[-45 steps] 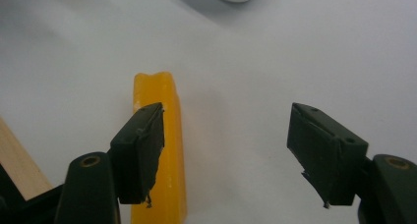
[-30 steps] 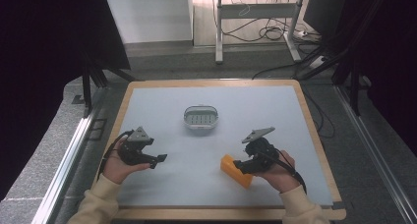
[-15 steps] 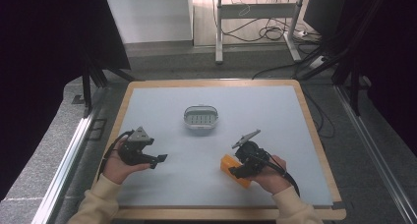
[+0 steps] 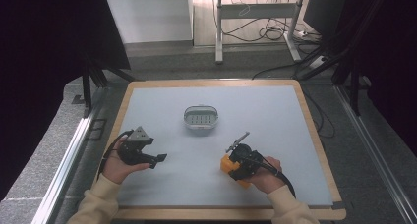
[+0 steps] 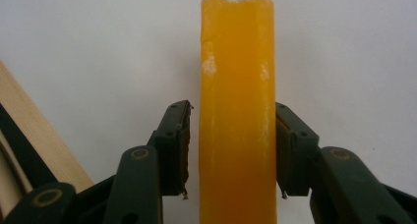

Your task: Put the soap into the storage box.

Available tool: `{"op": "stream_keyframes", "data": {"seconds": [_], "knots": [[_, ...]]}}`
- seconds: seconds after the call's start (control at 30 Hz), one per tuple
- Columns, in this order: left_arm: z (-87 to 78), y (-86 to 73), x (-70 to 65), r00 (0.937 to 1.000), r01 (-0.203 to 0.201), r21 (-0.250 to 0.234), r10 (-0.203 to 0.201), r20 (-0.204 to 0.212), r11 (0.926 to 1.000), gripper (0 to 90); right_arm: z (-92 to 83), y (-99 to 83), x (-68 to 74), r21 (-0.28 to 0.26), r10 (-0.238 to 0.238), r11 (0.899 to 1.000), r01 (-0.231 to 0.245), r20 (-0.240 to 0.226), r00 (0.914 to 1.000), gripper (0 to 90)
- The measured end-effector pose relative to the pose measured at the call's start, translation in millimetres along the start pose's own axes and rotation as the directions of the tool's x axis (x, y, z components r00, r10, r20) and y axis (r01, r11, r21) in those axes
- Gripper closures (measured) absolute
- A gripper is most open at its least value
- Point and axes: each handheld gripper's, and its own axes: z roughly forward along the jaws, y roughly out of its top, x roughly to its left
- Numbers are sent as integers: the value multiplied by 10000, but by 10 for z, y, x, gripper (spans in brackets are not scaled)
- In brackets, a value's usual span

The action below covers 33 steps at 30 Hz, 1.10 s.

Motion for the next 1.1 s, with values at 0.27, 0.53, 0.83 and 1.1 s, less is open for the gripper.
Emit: {"op": "stream_keyframes", "data": {"seconds": [0.27,0.53,0.83,1.1], "knots": [[4,3,-8,10000,-11,10,11,-2,10000,189,28,27,2,336,-291,9990,285,173,9994,615],[-6,0,3,10000,-9,-41,9,-46,10000,189,8,27,8,340,-501,9982,494,176,9986,616],[-16,2,3,10000,-16,-59,15,-53,10000,189,-108,17,-20,-111,-521,9986,524,213,9984,616],[-3,0,3,10000,-29,-2,29,-45,10000,189,-142,5,-70,-212,-573,9981,575,124,9983,617]]}}
